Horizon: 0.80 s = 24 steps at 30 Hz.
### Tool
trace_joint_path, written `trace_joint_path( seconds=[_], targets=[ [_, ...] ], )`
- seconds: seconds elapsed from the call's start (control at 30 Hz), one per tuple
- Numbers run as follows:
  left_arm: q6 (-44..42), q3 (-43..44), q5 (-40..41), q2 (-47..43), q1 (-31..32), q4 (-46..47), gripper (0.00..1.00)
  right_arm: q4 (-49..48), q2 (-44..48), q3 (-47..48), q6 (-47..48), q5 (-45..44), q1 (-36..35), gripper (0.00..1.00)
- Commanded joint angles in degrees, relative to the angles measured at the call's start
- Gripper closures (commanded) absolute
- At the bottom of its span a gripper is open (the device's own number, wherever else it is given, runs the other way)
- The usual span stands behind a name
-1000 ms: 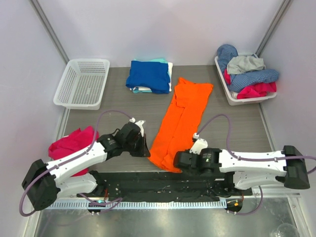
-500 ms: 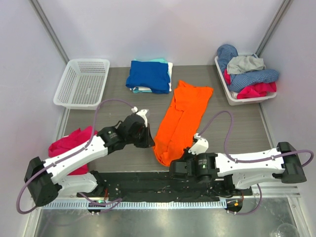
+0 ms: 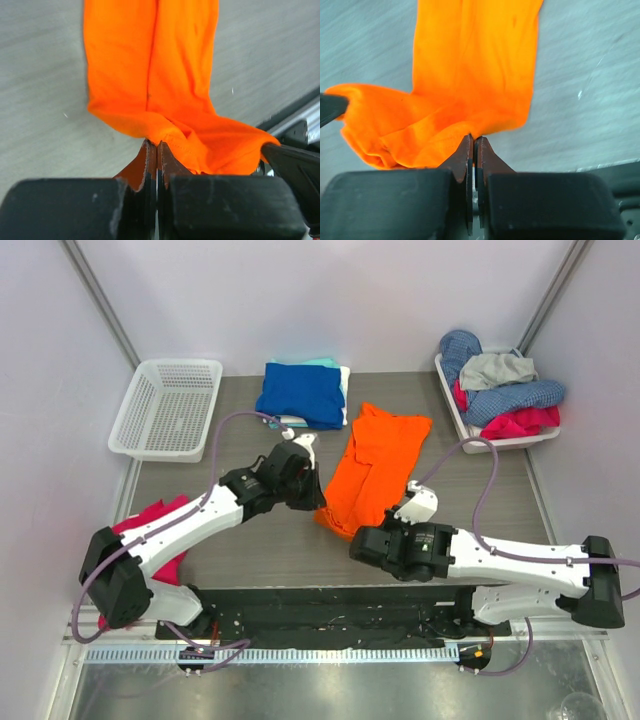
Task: Fold and stack the t-shirts
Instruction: Fold the tshirt
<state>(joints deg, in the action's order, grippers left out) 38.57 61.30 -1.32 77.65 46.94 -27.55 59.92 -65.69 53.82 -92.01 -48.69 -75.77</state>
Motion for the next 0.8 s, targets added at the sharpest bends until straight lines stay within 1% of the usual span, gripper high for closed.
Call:
trace_joint_path(
  seconds=[0.0, 0.2, 0.27, 0.53, 0.67, 0.77],
  targets=[
    [-3.06, 4.70, -1.22, 2.94, -3.43, 3.03, 1.00, -4.28, 1.62, 2.78, 11.91, -3.96, 5.44, 0.99],
    [-5.34, 9.97, -3.77, 8.65, -6.51, 3.99, 1.00, -9.90, 2.76, 2.34, 21.32, -1.59, 14.41, 0.99],
    [-6.22, 12.60, -4.39, 11.55, -7.21, 4.43, 1.00, -12.01, 2.59, 1.81, 22.74, -0.97, 17.30, 0.99],
    [-7.36, 22.45, -8.25, 23.15, -8.18, 5.05, 1.00, -22.20, -1.72, -0.73, 28.63, 1.75, 23.73, 0.99],
    [-8.24, 27.28, -9.13, 27.90, -8.53, 4.70, 1.00, -25.73, -3.74, -1.61, 31.27, 2.89, 26.54, 0.99],
    [-8.86, 29.75, -9.84, 30.98, -9.14, 4.35, 1.00, -27.57, -5.23, -2.93, 31.45, 4.21, 29.44, 0.99]
  ],
)
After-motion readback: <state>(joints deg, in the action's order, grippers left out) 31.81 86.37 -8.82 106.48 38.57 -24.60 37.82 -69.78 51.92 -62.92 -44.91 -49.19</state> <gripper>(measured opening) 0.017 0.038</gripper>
